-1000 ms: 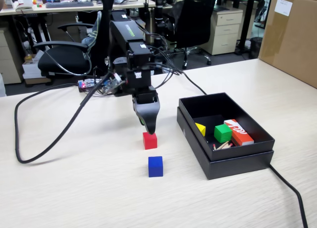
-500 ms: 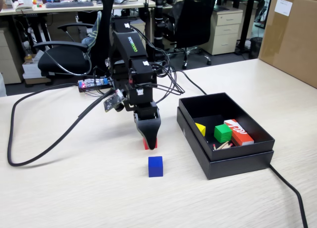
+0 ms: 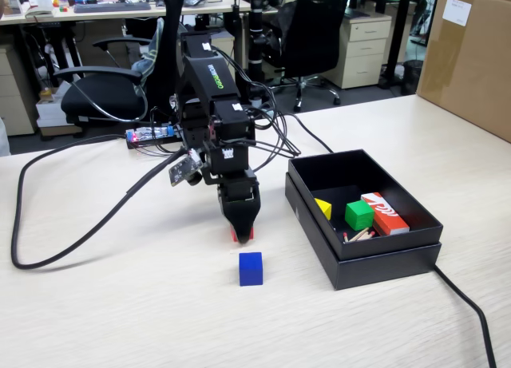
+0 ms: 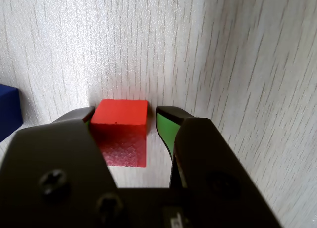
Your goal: Put the red cube on top of the blue cube
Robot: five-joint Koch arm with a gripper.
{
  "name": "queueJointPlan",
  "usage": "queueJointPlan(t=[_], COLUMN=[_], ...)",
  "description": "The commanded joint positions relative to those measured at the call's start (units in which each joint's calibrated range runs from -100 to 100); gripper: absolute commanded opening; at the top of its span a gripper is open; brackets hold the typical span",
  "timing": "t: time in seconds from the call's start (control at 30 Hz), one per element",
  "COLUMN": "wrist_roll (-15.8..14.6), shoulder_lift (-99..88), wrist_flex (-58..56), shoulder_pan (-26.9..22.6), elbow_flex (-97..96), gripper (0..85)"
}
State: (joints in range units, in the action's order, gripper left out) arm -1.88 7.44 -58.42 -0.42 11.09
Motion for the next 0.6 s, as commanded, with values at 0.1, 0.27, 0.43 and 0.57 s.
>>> queueJointPlan(t=[0.1,0.27,0.43,0.57], wrist_roll=[-0.6,-0.9,-1.4,-1.7], shoulder_lift=[0.9,-4.4,-11.6,-12.0], wrist_flex=[-1.5,-4.9,-7.9,-8.1], shoulder_pan=[0.0,0.1,0.5,0.9], elbow_flex=[4.4,7.0,16.7,24.3], gripper=[2.3,2.3,2.3,2.3])
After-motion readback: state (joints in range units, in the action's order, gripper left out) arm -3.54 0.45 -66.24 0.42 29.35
